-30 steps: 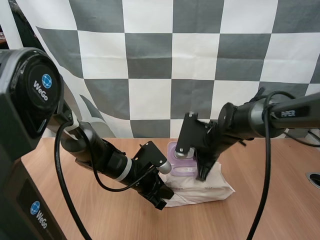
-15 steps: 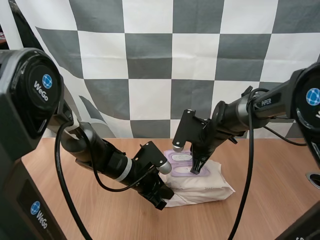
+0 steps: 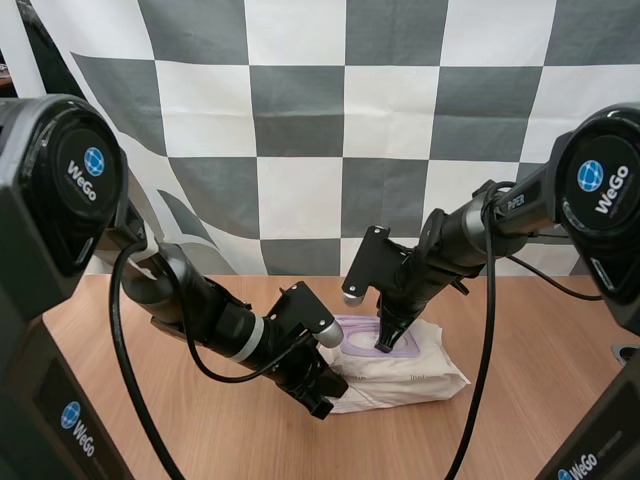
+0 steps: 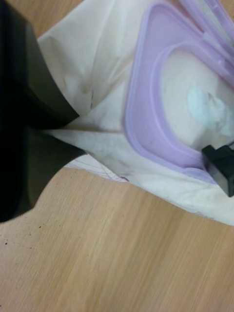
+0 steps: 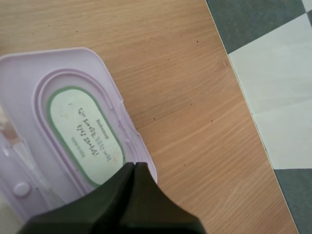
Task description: Open the wet wipes lid
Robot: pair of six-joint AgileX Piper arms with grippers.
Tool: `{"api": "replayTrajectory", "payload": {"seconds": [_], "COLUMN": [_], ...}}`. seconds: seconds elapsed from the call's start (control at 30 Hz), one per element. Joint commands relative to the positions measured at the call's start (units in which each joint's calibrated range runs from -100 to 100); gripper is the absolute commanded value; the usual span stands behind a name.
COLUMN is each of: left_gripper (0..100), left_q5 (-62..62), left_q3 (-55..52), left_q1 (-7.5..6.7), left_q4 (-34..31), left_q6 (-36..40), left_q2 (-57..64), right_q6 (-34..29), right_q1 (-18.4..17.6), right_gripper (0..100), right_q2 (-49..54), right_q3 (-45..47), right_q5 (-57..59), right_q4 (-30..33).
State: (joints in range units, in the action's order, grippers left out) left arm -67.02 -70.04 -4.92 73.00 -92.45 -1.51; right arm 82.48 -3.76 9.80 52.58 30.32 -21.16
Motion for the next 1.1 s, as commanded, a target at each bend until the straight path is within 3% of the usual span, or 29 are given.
{"api": "replayTrajectory", "payload": {"seconds": [0.0,0.23,0.3,0.37,0.47,0.5,0.53,0.83,1.07], "left_gripper": [0,0,8,24,71,92,100,100,100], "left_q5": [-0.87,-3.31,-3.31,-3.36,-3.52,-3.52,-2.66,-0.64,-13.20], "left_q3": [0.01,0.01,0.01,0.30,1.02,1.32,1.35,1.88,2.79], "left_q1": [-0.02,-0.02,-0.02,-0.02,-0.02,-0.02,-0.02,0.31,5.01], "left_q4": [0.07,-1.29,-1.92,-2.61,-3.38,-3.38,-3.16,-5.07,-8.42], "left_q6": [-0.85,-0.85,-0.85,-0.85,-0.85,-0.85,-0.85,-0.85,1.56], "left_q2": [-0.04,-0.04,-0.04,0.08,0.21,0.21,0.21,3.22,19.13], "right_q6": [-1.97,-6.88,-11.45,-14.85,-17.56,-18.33,-19.47,-23.90,-31.02], "right_q1": [-0.05,-0.05,-0.05,-0.05,-0.05,-0.05,0.04,0.79,0.79], "right_gripper": [0,0,0,0,0,0,0,0,0], "right_q2": [2.64,19.87,25.10,30.33,37.84,39.72,41.22,51.27,55.83], "right_q3": [0.01,0.01,0.01,0.01,0.01,0.01,0.01,0.01,0.01], "right_q5": [0.43,5.33,6.73,7.47,8.68,9.93,11.91,21.19,28.39], "right_q4": [0.56,3.13,7.40,11.17,16.14,17.48,18.52,20.61,20.61]}}
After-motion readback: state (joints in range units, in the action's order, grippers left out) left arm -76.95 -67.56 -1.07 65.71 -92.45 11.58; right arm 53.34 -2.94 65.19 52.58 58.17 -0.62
